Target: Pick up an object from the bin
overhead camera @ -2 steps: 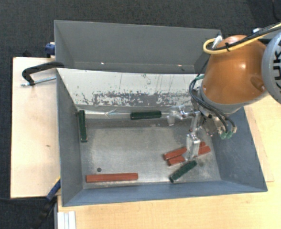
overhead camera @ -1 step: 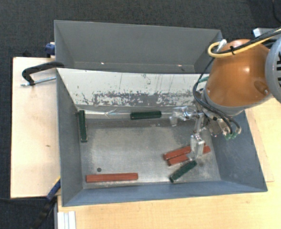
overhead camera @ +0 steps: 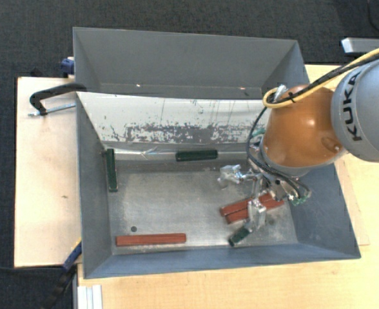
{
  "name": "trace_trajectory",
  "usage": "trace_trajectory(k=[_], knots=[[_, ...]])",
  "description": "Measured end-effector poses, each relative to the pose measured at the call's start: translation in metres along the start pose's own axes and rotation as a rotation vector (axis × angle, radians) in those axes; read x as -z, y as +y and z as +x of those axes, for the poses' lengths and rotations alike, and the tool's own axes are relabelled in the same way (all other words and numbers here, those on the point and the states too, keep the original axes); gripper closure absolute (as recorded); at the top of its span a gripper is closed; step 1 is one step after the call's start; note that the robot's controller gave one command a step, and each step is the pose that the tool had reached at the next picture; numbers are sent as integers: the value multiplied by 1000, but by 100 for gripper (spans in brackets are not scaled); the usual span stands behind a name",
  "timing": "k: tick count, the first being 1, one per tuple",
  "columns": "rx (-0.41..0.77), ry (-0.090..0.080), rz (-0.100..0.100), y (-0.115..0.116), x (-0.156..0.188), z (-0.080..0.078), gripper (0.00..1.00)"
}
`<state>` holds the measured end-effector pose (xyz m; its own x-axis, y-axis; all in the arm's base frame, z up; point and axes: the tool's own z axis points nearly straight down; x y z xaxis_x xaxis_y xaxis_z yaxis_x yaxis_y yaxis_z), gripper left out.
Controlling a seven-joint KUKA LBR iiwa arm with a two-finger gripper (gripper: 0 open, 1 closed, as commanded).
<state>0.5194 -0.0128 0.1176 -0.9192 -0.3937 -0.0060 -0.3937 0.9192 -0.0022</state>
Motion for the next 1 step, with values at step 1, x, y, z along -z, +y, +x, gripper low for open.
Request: trace_trajectory(k=[1], knots=[[55, 0, -1, -31, -43, 17, 100]])
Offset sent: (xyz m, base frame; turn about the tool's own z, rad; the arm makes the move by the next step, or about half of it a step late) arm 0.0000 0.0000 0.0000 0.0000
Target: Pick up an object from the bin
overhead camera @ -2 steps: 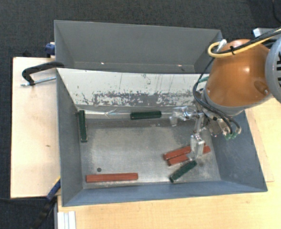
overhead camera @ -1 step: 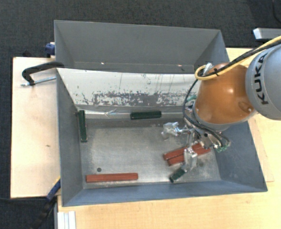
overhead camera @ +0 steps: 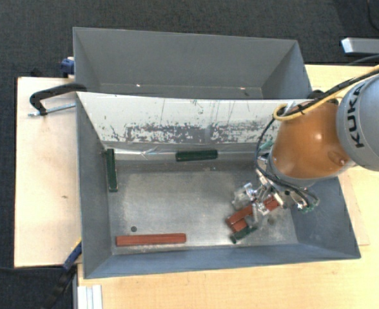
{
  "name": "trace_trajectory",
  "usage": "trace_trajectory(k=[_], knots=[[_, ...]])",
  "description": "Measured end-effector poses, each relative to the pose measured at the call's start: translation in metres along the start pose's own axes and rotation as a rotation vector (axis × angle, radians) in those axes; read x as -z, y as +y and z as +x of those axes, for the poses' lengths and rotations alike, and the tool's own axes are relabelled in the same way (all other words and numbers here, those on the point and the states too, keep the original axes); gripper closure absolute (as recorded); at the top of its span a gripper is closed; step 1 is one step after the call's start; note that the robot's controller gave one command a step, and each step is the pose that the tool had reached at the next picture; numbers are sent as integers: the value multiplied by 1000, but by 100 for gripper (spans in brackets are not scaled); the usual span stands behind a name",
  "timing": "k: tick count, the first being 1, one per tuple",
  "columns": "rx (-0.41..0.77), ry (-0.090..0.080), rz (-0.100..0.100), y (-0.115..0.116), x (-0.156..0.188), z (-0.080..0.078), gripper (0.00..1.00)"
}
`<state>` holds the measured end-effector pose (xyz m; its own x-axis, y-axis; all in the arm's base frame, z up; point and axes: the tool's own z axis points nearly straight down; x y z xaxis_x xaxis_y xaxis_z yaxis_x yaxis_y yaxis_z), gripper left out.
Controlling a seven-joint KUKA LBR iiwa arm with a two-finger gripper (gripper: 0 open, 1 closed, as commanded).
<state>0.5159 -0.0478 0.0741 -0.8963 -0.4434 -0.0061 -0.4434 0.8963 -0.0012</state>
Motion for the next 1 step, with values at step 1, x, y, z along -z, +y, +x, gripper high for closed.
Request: trace_trajectory(k=[1], knots=[[0, -4, 2, 0, 1, -1, 100]])
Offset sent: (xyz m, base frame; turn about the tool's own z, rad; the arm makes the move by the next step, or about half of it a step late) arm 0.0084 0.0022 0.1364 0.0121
